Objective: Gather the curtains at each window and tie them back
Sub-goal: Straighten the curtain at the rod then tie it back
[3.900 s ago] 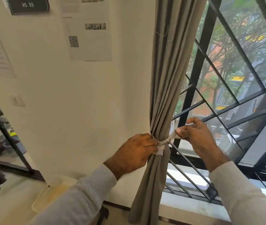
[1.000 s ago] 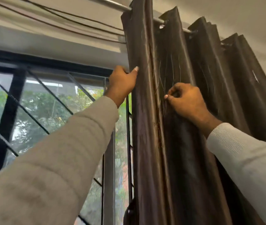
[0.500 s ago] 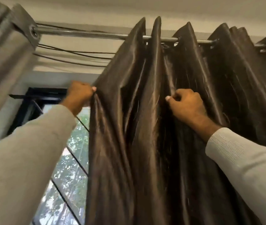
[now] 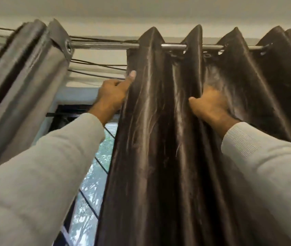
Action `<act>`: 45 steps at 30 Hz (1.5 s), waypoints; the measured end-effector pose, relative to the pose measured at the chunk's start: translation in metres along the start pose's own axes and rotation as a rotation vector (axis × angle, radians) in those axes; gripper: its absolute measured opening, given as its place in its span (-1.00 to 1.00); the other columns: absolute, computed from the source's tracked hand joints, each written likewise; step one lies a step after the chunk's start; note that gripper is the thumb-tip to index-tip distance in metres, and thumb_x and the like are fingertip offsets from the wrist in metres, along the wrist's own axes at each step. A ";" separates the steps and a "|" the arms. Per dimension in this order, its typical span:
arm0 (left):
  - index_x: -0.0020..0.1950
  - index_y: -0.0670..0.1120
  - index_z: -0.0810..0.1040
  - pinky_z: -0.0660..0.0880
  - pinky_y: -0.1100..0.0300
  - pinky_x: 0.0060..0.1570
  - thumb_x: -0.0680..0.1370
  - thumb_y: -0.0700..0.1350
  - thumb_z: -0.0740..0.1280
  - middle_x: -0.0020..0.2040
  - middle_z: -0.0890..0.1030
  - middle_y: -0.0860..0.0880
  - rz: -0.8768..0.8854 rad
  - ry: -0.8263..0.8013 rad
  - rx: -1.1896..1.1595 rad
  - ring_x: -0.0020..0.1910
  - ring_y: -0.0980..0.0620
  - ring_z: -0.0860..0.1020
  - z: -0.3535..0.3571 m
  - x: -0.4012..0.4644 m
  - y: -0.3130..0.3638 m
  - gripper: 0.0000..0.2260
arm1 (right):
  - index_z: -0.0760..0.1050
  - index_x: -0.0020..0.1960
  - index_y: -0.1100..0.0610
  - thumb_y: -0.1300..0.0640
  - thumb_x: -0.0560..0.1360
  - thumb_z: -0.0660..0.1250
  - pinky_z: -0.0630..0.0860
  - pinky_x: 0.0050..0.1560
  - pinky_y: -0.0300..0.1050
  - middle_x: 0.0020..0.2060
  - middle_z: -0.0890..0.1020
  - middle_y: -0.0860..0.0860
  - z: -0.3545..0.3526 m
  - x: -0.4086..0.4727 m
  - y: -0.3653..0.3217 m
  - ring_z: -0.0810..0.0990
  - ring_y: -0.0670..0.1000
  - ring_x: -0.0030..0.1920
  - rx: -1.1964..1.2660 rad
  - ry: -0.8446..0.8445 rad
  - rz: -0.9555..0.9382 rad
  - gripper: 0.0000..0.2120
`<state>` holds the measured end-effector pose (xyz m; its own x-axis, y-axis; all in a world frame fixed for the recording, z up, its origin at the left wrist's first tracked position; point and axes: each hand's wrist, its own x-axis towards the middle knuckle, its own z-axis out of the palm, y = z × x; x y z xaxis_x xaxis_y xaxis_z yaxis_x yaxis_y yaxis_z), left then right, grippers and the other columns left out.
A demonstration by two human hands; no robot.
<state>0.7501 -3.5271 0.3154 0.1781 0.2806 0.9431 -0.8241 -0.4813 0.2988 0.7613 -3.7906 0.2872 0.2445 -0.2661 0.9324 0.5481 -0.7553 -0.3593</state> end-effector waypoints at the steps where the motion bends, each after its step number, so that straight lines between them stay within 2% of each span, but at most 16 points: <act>1: -0.19 -0.10 0.68 0.57 0.07 -0.13 0.40 0.52 0.41 -0.27 0.69 0.00 -0.001 -0.070 -0.043 -0.21 -0.10 0.64 0.001 0.001 0.001 -0.35 | 0.46 0.44 0.12 -0.02 0.59 0.34 0.53 0.35 0.22 0.35 0.55 0.21 0.006 0.003 -0.006 0.53 0.29 0.35 0.030 -0.016 -0.008 -0.54; 5: 0.16 -0.07 0.73 0.65 -0.14 0.19 0.48 0.51 0.32 0.10 0.76 -0.03 -0.027 -0.277 -0.123 0.14 -0.13 0.72 0.006 0.002 0.005 -0.32 | 0.62 0.31 0.13 0.21 0.54 0.40 0.58 0.31 0.12 0.20 0.69 0.10 0.040 0.002 -0.048 0.65 0.15 0.23 0.190 -0.153 -0.258 -0.66; 8: 0.07 0.01 0.73 0.64 -0.07 0.10 0.63 0.49 0.13 -0.01 0.78 0.01 -0.025 -0.358 -0.169 0.03 -0.04 0.73 0.007 0.006 0.002 -0.37 | 0.67 0.23 0.12 0.32 0.51 0.45 0.63 0.25 0.10 0.11 0.74 0.08 0.059 0.013 -0.077 0.70 0.08 0.14 0.185 -0.325 -0.409 -0.69; 11: 0.08 0.01 0.72 0.62 -0.12 0.18 0.62 0.50 0.13 0.04 0.76 -0.04 -0.036 -0.317 -0.157 0.07 -0.09 0.71 -0.003 0.012 0.001 -0.36 | 0.67 0.24 0.03 0.19 0.61 0.45 0.67 0.18 0.01 0.09 0.74 0.02 0.035 0.017 -0.086 0.71 0.04 0.09 0.123 -0.550 -0.403 -0.77; 14: 0.26 -0.04 0.68 0.61 -0.17 0.21 0.46 0.59 0.28 0.13 0.73 -0.11 0.008 -0.237 0.000 0.13 -0.15 0.70 -0.011 0.017 0.002 -0.23 | 0.71 0.16 0.04 -0.11 0.63 0.41 0.69 0.01 -0.06 0.03 0.74 0.08 0.001 0.034 -0.069 0.70 0.01 -0.06 0.180 -0.285 -0.306 -0.74; 17: 0.27 -0.06 0.69 0.65 -0.19 0.15 0.36 0.64 0.31 0.14 0.72 -0.13 0.067 -0.173 0.039 0.10 -0.16 0.70 -0.013 0.019 0.010 -0.14 | 0.51 0.44 0.10 -0.41 0.52 0.28 0.45 0.40 0.22 0.41 0.54 0.21 -0.019 0.060 -0.031 0.52 0.27 0.40 -0.136 0.321 -0.121 -0.29; 19: 0.36 -0.02 0.64 0.66 -0.16 0.15 0.41 0.59 0.34 0.21 0.69 -0.08 0.061 -0.194 -0.032 0.13 -0.10 0.67 -0.011 0.019 0.019 -0.19 | 0.28 0.57 0.15 -0.53 0.41 0.33 0.31 0.47 0.37 0.55 0.34 0.27 -0.027 0.070 -0.003 0.34 0.39 0.52 -0.177 0.289 0.039 0.00; 21: 0.36 -0.01 0.65 0.65 -0.18 0.19 0.43 0.55 0.39 0.19 0.72 -0.06 0.049 -0.237 -0.100 0.12 -0.11 0.70 -0.007 0.023 0.024 -0.24 | 0.31 0.57 0.11 -0.51 0.31 0.42 0.40 0.46 0.33 0.50 0.43 0.24 -0.033 0.074 0.016 0.43 0.36 0.46 -0.068 0.112 0.086 0.05; 26: 0.13 0.02 0.72 0.62 -0.13 0.18 0.61 0.36 0.34 -0.14 0.77 0.07 0.092 -0.369 -0.078 0.01 -0.06 0.73 0.011 0.021 0.040 -0.56 | 0.65 0.28 0.02 -0.15 0.37 0.46 0.60 0.31 0.14 0.19 0.71 0.11 -0.007 0.082 0.010 0.66 0.20 0.24 -0.022 -0.034 -0.142 -0.48; 30: 0.03 0.09 0.70 0.61 0.01 -0.01 0.64 0.46 0.16 -0.18 0.74 0.08 0.077 -0.377 -0.124 -0.11 0.03 0.71 0.029 0.020 0.050 -0.47 | 0.62 0.34 0.15 0.31 0.63 0.34 0.58 -0.06 -0.43 0.07 0.69 -0.04 0.029 0.063 -0.053 0.67 -0.07 0.05 0.244 -0.306 -0.418 -0.70; 33: 0.02 0.11 0.67 0.61 -0.07 0.10 0.65 0.50 0.02 -0.22 0.73 0.09 0.062 -0.308 -0.156 -0.09 -0.01 0.67 0.036 0.024 0.055 -0.40 | 0.64 0.32 0.18 0.33 0.65 0.32 0.67 -0.02 -0.21 -0.01 0.71 0.08 0.026 0.069 -0.065 0.66 0.01 -0.04 0.424 -0.495 -0.418 -0.72; 34: 0.00 0.09 0.67 0.59 -0.06 0.10 0.66 0.49 -0.01 -0.27 0.72 0.11 0.051 -0.289 -0.154 -0.08 -0.01 0.67 0.037 0.025 0.055 -0.38 | 0.69 0.24 0.15 0.24 0.65 0.37 0.68 -0.03 -0.05 -0.07 0.72 0.09 0.017 0.072 -0.058 0.67 0.07 -0.08 0.461 -0.469 -0.396 -0.79; 36: -0.03 0.09 0.67 0.56 -0.08 0.17 0.67 0.47 -0.03 -0.25 0.73 0.11 0.045 -0.259 -0.130 0.00 -0.03 0.66 0.034 0.027 0.053 -0.37 | 0.72 0.10 0.11 0.02 0.62 0.42 0.66 -0.08 0.03 -0.18 0.72 0.06 -0.004 0.082 -0.037 0.67 0.10 -0.17 0.471 -0.121 -0.381 -0.81; 39: 0.18 0.12 0.68 0.47 -0.23 0.41 0.62 0.53 0.02 0.18 0.71 -0.03 0.065 -0.233 -0.109 0.26 -0.13 0.62 0.025 0.029 0.049 -0.36 | 0.59 0.31 0.02 -0.25 0.52 0.35 0.52 0.21 0.01 0.18 0.67 0.11 -0.033 0.094 0.007 0.61 0.14 0.20 0.199 0.441 -0.275 -0.51; 42: 0.34 0.16 0.58 0.41 -0.29 0.46 0.58 0.56 0.09 0.39 0.61 -0.07 0.072 -0.197 -0.132 0.36 -0.13 0.57 0.022 0.030 0.049 -0.37 | 0.35 0.55 0.04 -0.41 0.42 0.43 0.45 0.40 0.15 0.46 0.50 0.17 -0.046 0.101 0.039 0.48 0.27 0.44 0.165 0.221 -0.015 -0.15; 45: 0.28 0.11 0.67 0.55 -0.26 0.36 0.60 0.53 0.14 0.21 0.73 -0.06 0.097 -0.316 -0.174 0.22 -0.15 0.70 0.028 0.026 0.057 -0.39 | 0.55 0.42 0.04 -0.09 0.51 0.47 0.52 0.34 0.06 0.35 0.62 0.13 -0.038 0.102 0.038 0.59 0.22 0.32 0.194 0.060 -0.026 -0.48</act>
<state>0.7233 -3.5704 0.3613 0.2293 -0.0423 0.9724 -0.9194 -0.3375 0.2021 0.7766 -3.8695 0.3698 0.1835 -0.2876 0.9400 0.6986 -0.6346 -0.3305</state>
